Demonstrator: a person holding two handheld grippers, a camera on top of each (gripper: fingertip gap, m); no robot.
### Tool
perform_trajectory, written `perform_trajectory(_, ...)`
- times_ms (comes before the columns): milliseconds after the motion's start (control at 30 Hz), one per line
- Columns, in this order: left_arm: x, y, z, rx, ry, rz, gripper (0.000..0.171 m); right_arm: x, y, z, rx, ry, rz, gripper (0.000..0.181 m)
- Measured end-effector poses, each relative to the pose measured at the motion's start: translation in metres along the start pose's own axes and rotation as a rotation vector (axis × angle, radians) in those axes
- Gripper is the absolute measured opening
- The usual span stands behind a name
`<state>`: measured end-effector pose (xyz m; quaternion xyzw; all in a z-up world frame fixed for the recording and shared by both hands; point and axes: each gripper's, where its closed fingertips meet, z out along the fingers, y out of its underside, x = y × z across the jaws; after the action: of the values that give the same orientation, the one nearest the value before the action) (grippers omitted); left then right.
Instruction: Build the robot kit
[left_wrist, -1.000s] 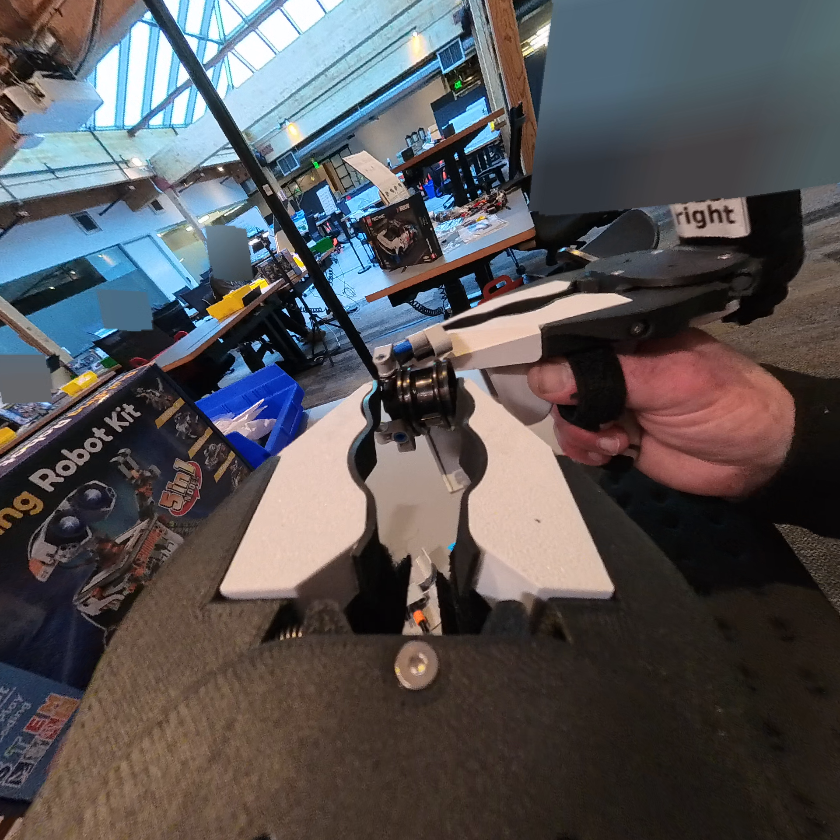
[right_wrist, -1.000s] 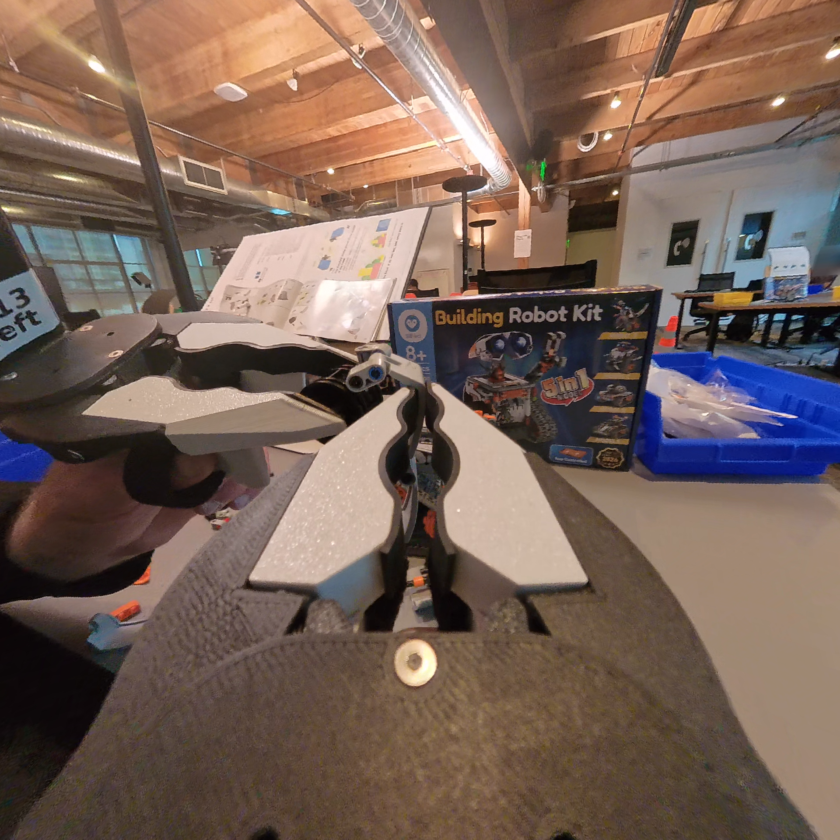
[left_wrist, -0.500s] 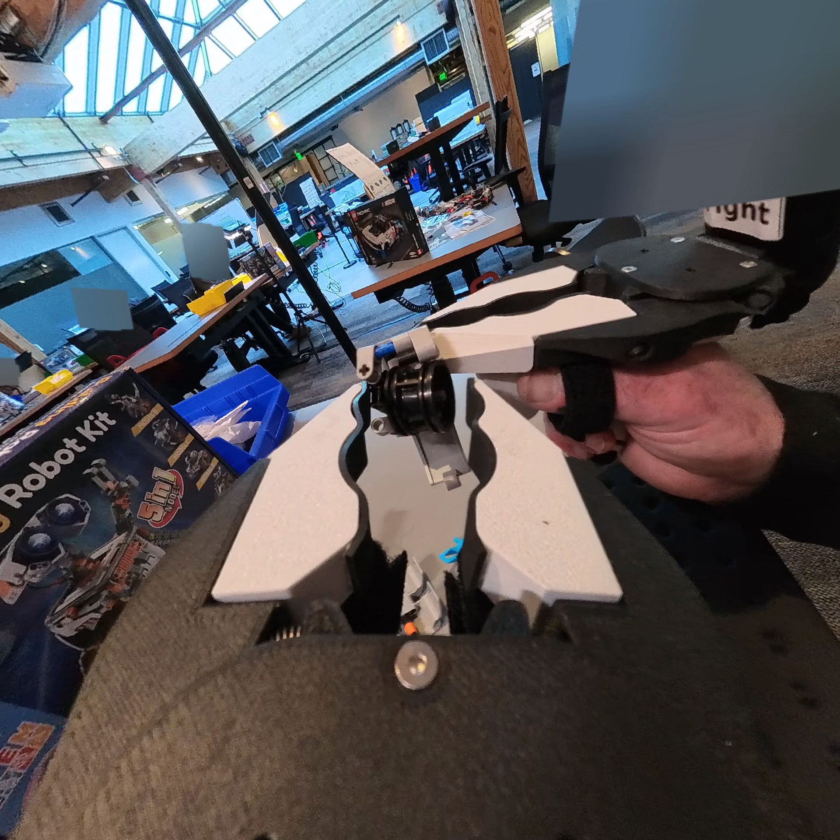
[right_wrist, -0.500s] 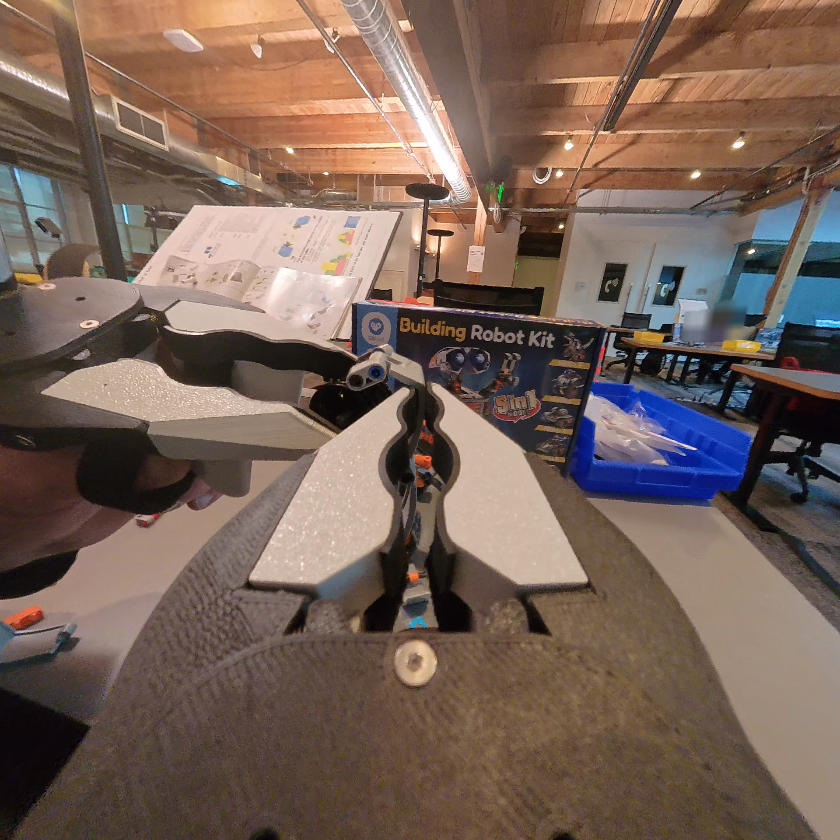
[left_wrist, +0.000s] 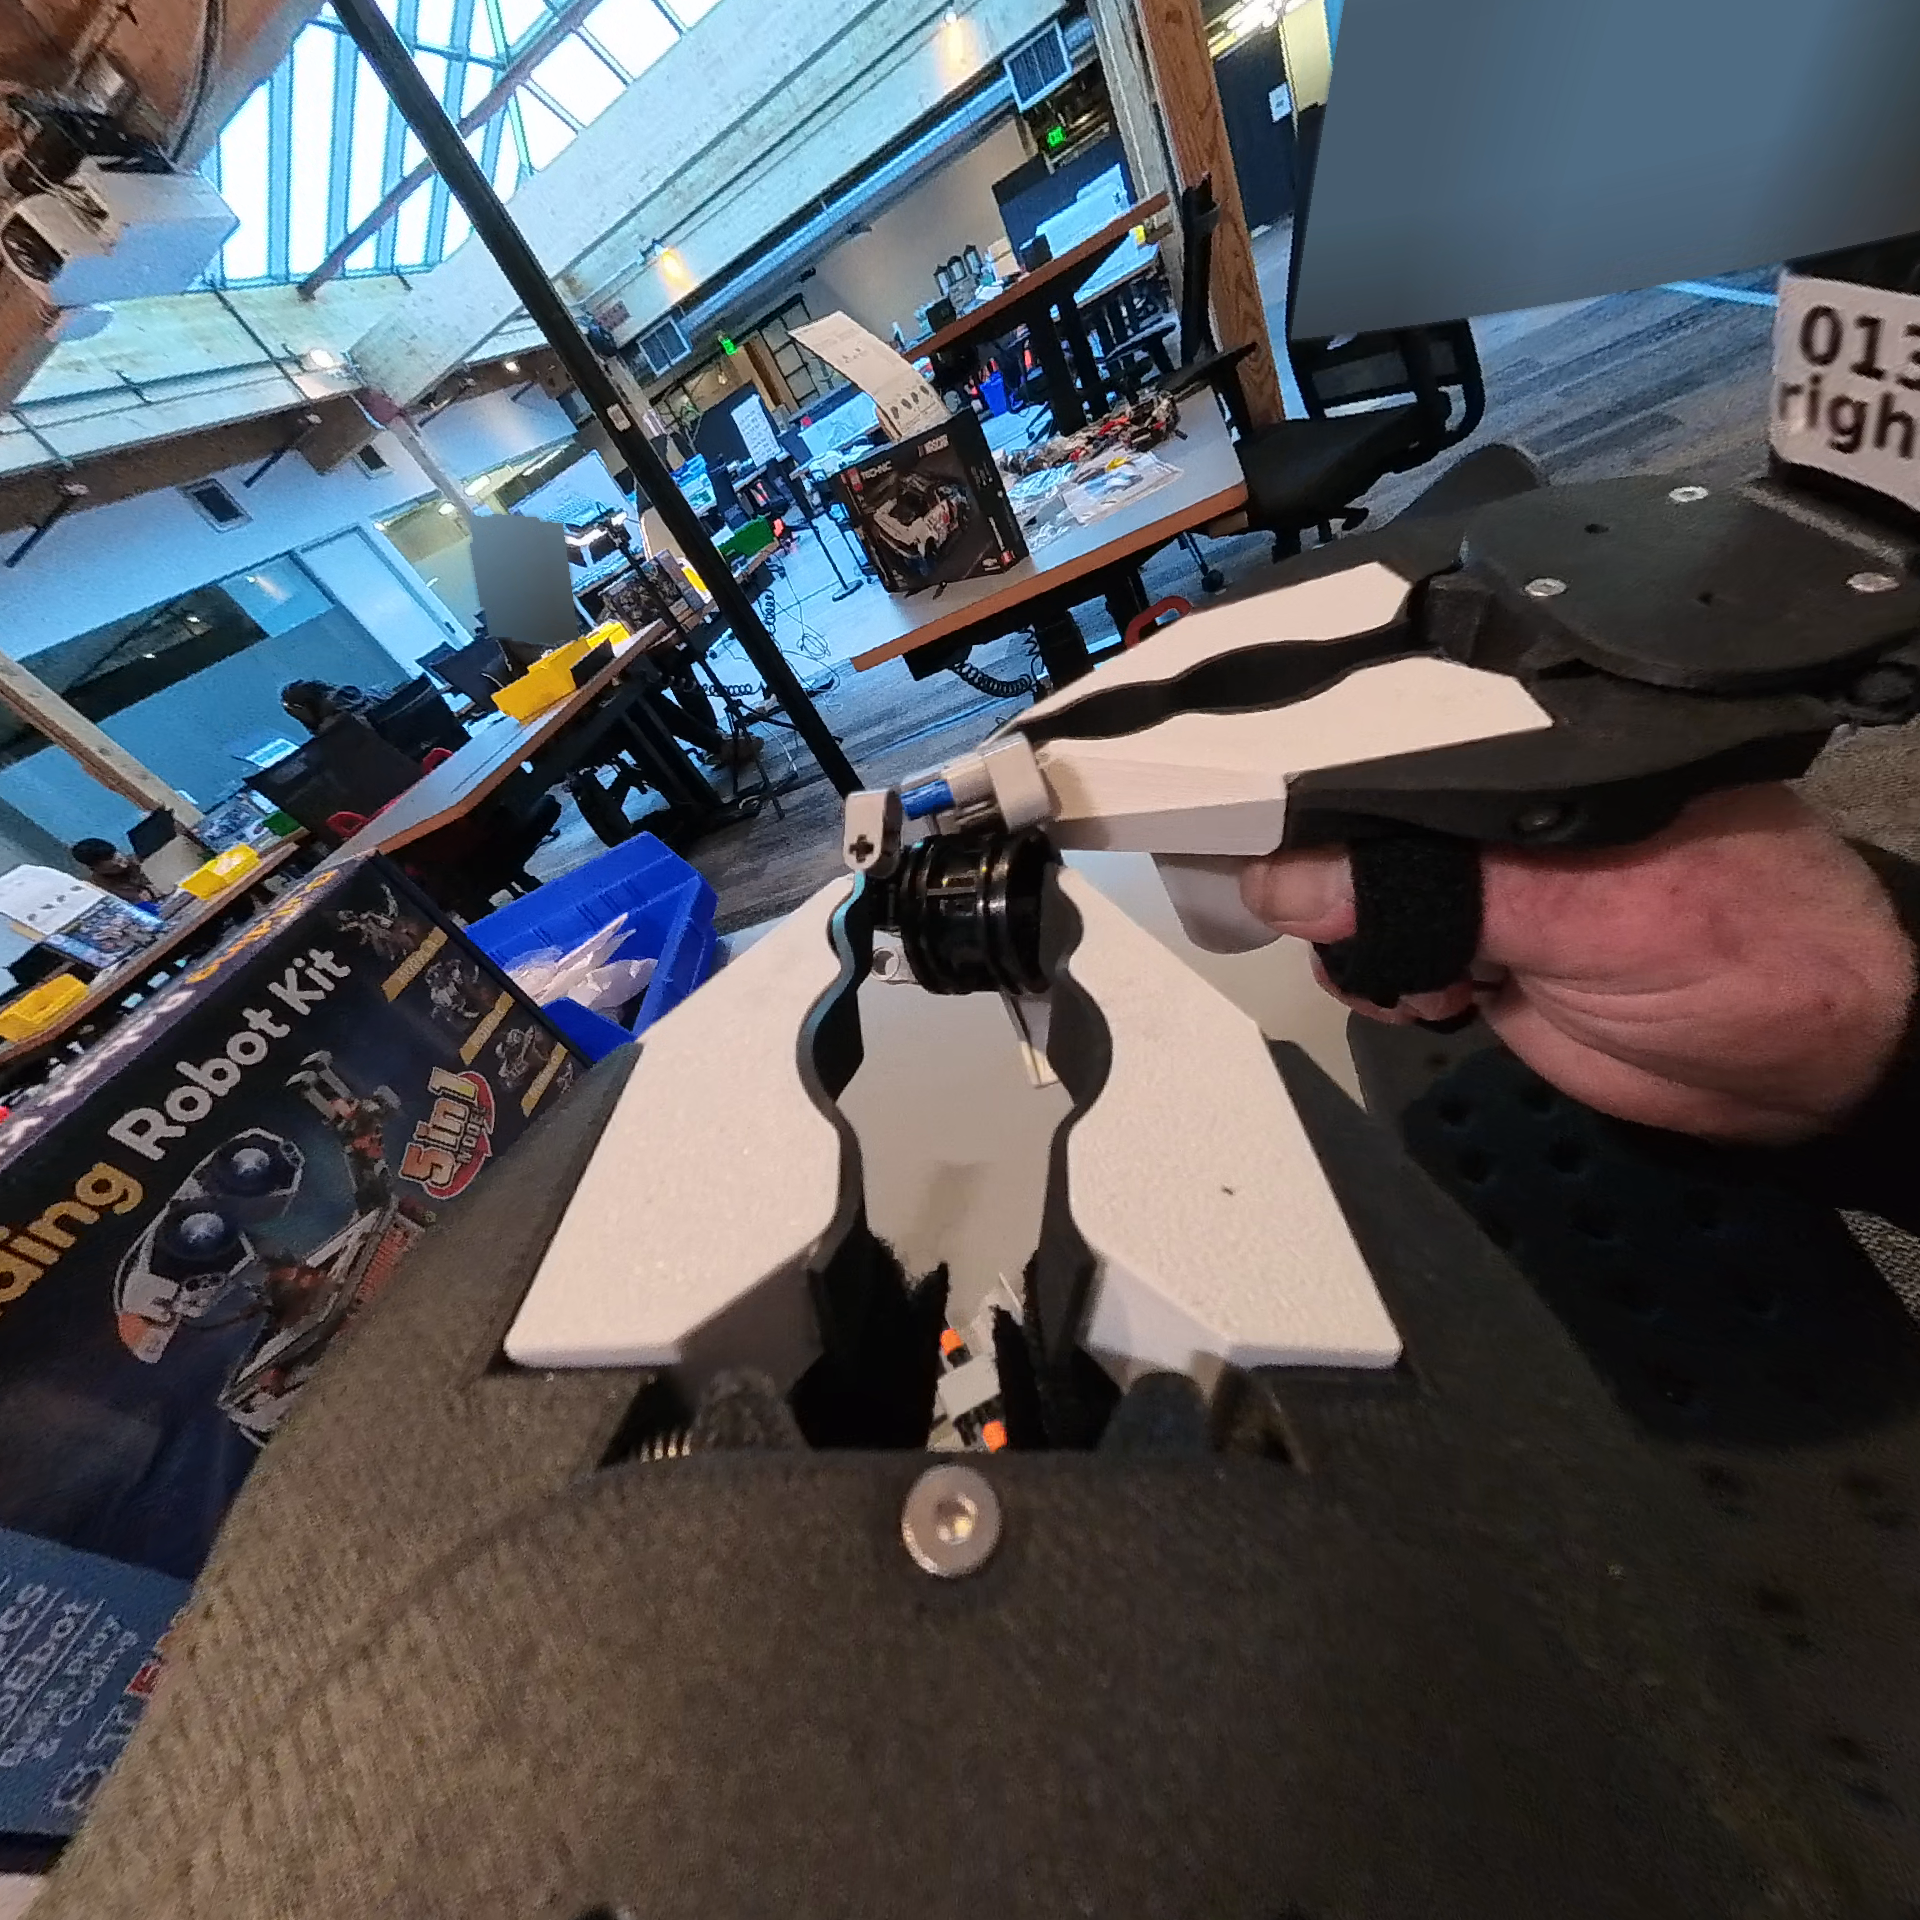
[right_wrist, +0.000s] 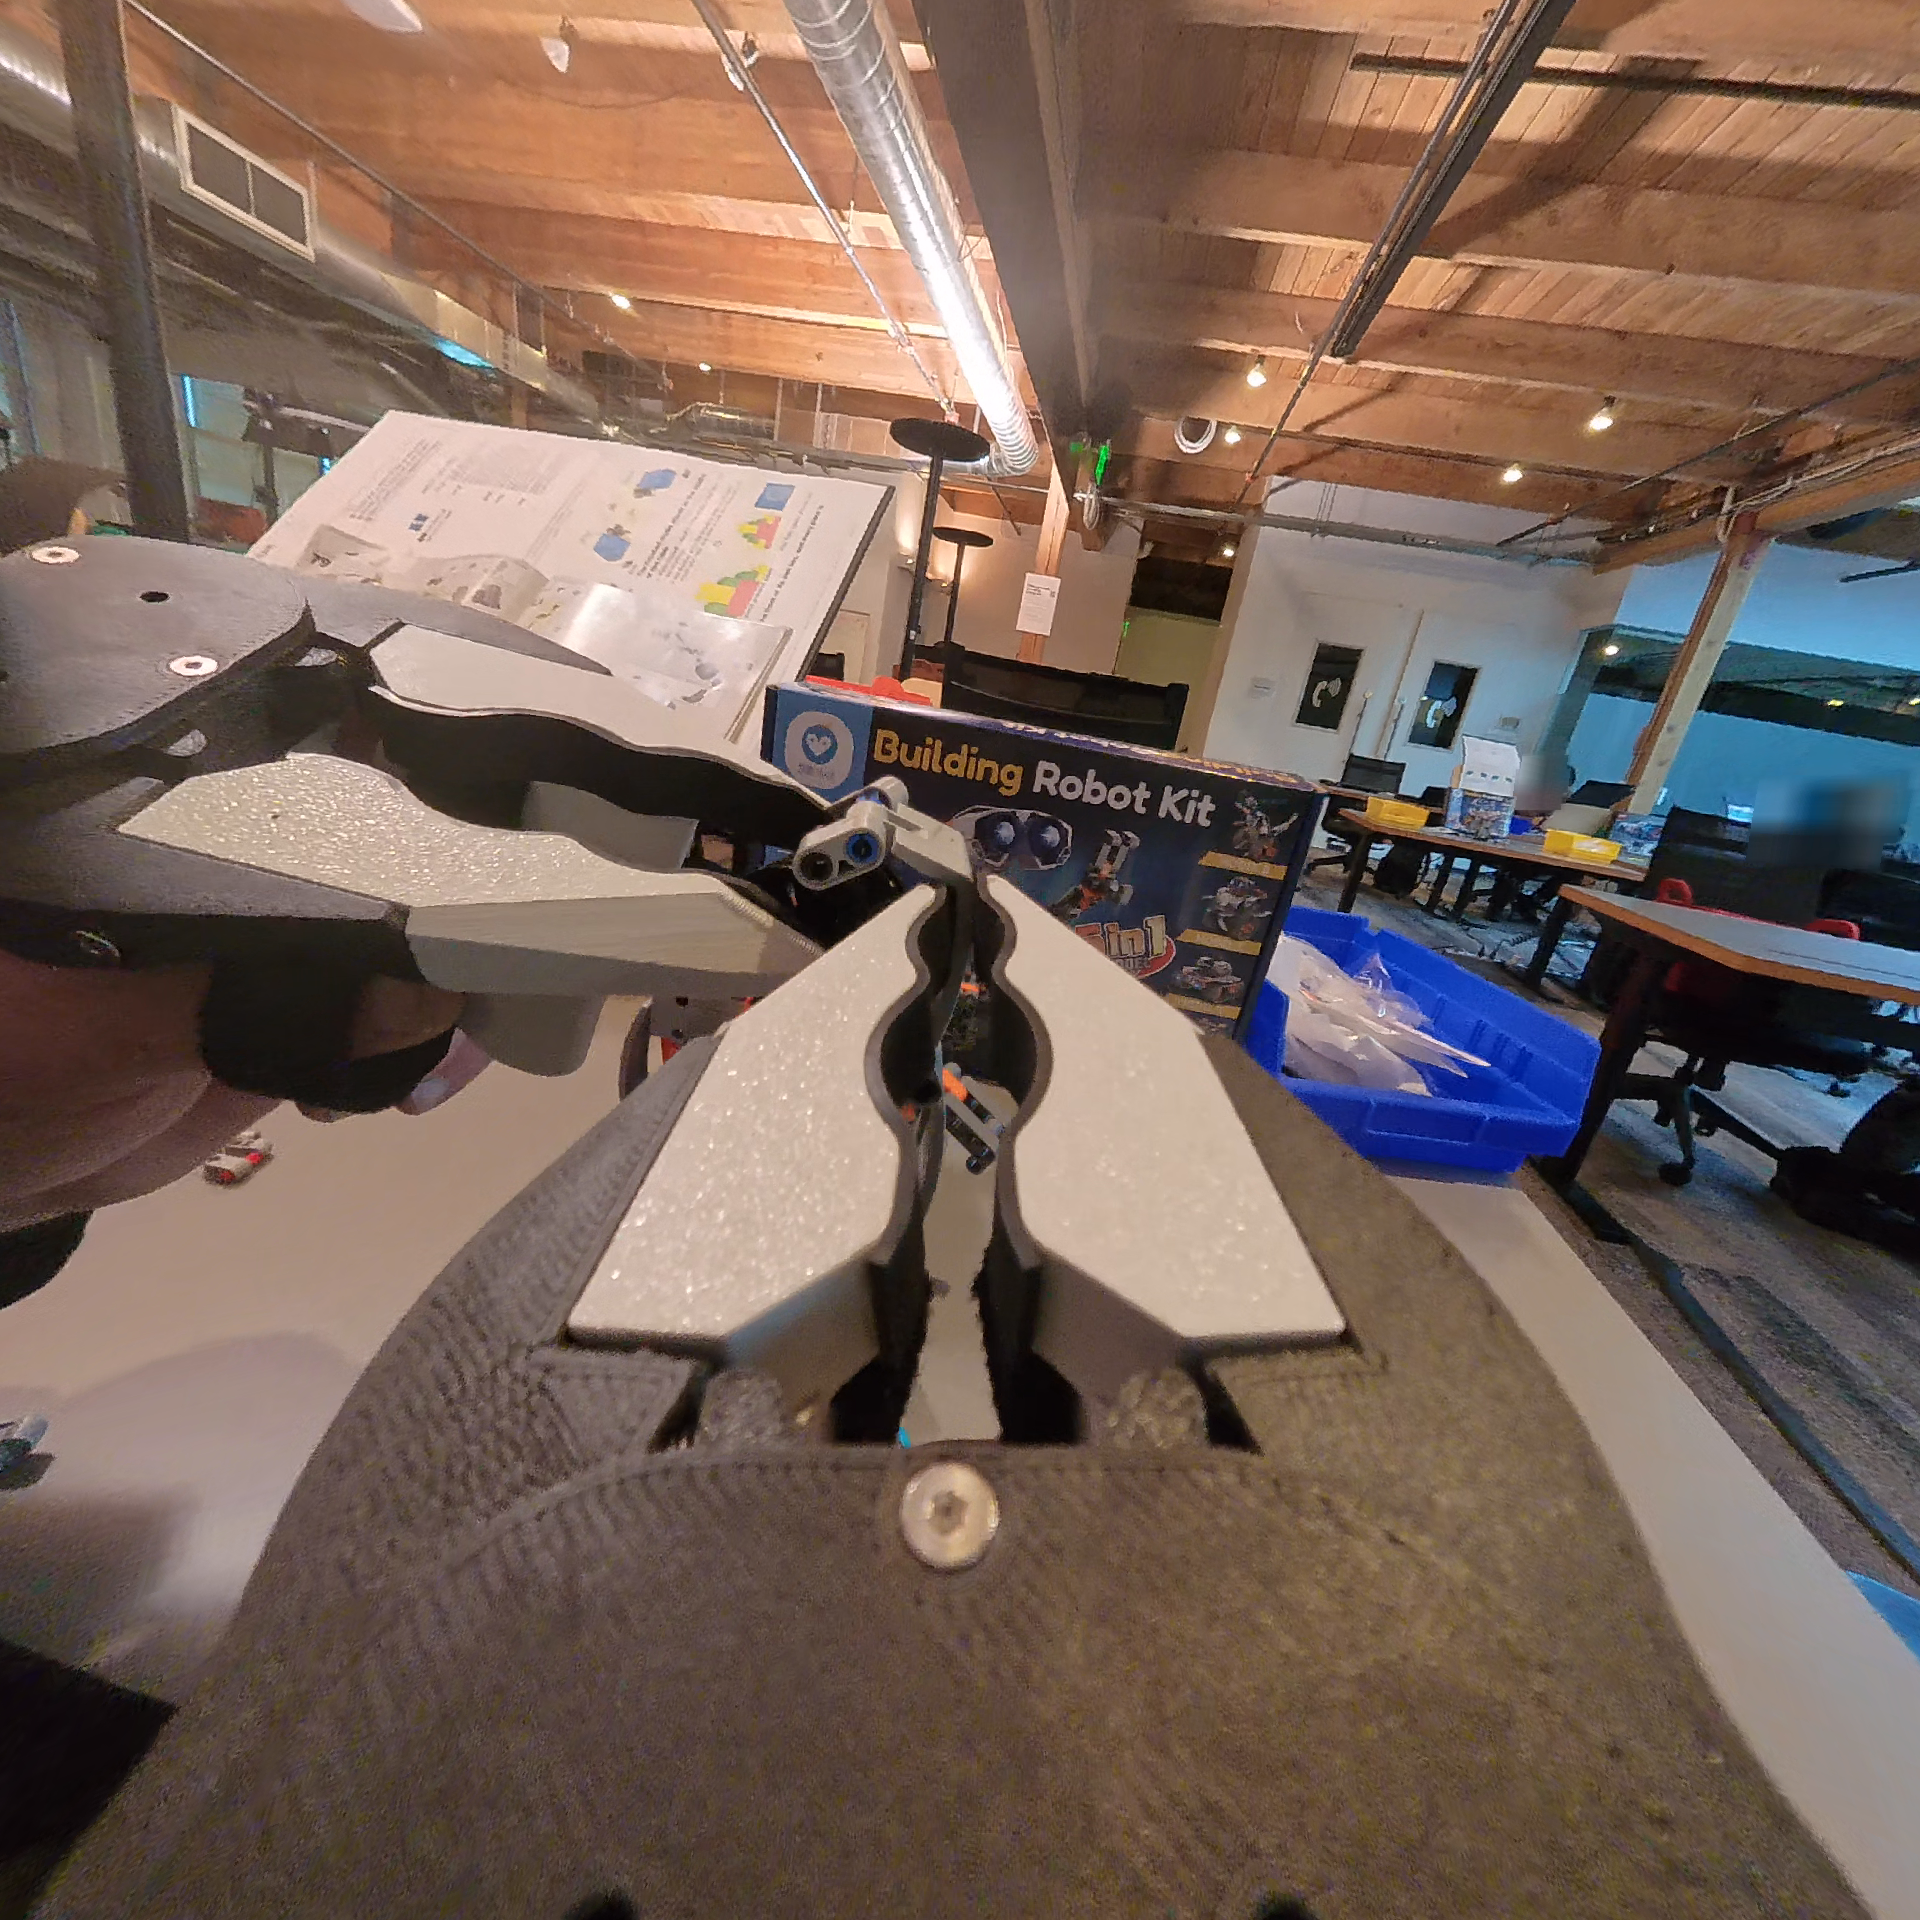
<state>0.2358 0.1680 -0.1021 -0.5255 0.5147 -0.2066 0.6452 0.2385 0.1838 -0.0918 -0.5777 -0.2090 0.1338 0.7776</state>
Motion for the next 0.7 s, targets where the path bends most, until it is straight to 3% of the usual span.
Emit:
perform_trajectory(167, 0.001, -0.001, 0.002, -0.021, -0.027, 0.081, 0.029, 0.002, 0.001, 0.002, -0.023, -0.025, 0.079, 0.0)
perform_trajectory(467, 0.0, -0.005, 0.006, -0.035, -0.086, 0.139, 0.03, 0.009, -0.007, 0.0, -0.039, 0.078, -0.078, 0.0)
perform_trajectory(600, -0.006, -0.008, 0.009, -0.078, -0.179, 0.271, 0.029, 0.014, -0.007, 0.003, -0.02, 0.052, 0.049, 0.0)
perform_trajectory(700, -0.009, -0.01, 0.013, -0.098, -0.23, 0.376, 0.029, 0.018, -0.009, 0.002, -0.03, 0.083, 0.014, 0.0)
